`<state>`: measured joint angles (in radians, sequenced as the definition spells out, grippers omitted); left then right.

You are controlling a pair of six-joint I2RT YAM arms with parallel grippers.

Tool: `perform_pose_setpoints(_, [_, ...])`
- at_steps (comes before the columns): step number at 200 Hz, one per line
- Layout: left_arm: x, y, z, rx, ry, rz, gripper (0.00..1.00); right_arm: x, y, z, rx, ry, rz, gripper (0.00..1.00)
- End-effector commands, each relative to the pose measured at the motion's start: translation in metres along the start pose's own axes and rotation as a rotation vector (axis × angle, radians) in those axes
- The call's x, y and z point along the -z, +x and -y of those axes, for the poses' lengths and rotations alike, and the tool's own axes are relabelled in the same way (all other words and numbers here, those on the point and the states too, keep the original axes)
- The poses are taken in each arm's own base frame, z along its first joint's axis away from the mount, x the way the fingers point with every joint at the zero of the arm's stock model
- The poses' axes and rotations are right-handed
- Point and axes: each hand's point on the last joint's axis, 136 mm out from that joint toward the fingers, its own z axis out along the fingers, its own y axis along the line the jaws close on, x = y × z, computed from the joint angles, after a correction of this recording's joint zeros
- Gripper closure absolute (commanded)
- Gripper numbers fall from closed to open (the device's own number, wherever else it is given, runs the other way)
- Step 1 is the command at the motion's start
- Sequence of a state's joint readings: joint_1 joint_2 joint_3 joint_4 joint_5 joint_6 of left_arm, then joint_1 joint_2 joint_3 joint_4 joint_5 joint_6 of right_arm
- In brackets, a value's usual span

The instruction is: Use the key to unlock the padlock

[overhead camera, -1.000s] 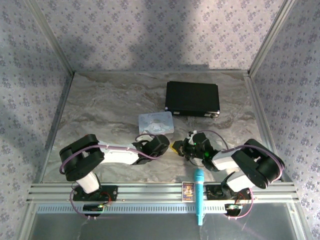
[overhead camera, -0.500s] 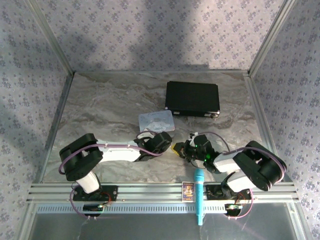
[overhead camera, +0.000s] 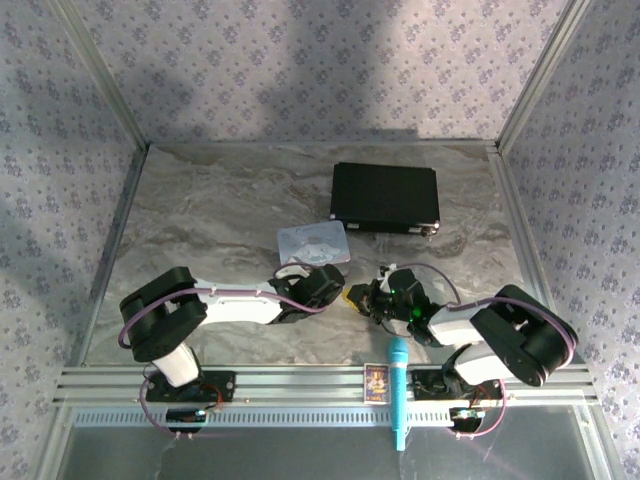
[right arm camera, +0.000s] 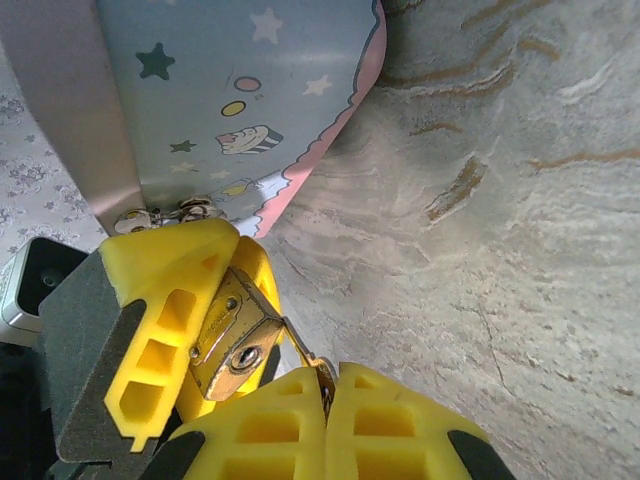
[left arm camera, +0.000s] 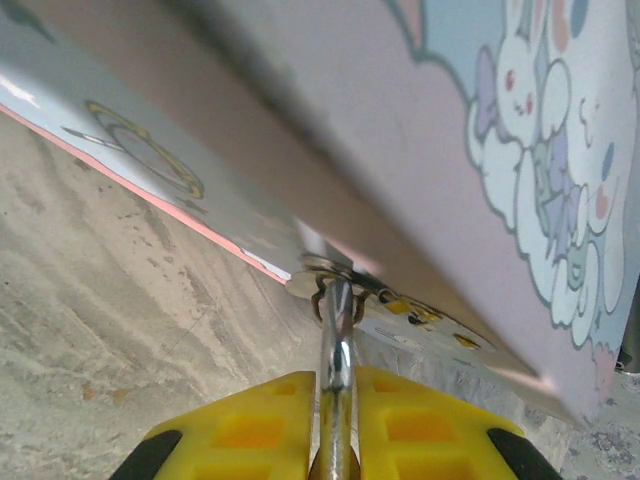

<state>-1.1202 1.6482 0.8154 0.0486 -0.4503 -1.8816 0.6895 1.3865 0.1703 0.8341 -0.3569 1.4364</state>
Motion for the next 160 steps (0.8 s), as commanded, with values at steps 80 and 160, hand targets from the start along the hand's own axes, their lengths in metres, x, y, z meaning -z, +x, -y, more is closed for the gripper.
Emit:
perform_pose_setpoints(80, [-0.001,0.004,0.004,0.003,0.006,0.020,1.00,0.006,0.001,-0.019,0.049,-0.047,0.006,1.00])
perform_pose_setpoints(160, [-0.001,-0.001,0.009,0.018,0.015,0.036,1.00,0.005,0.004,-0.012,0.051,-0.011,-0.009,1.00])
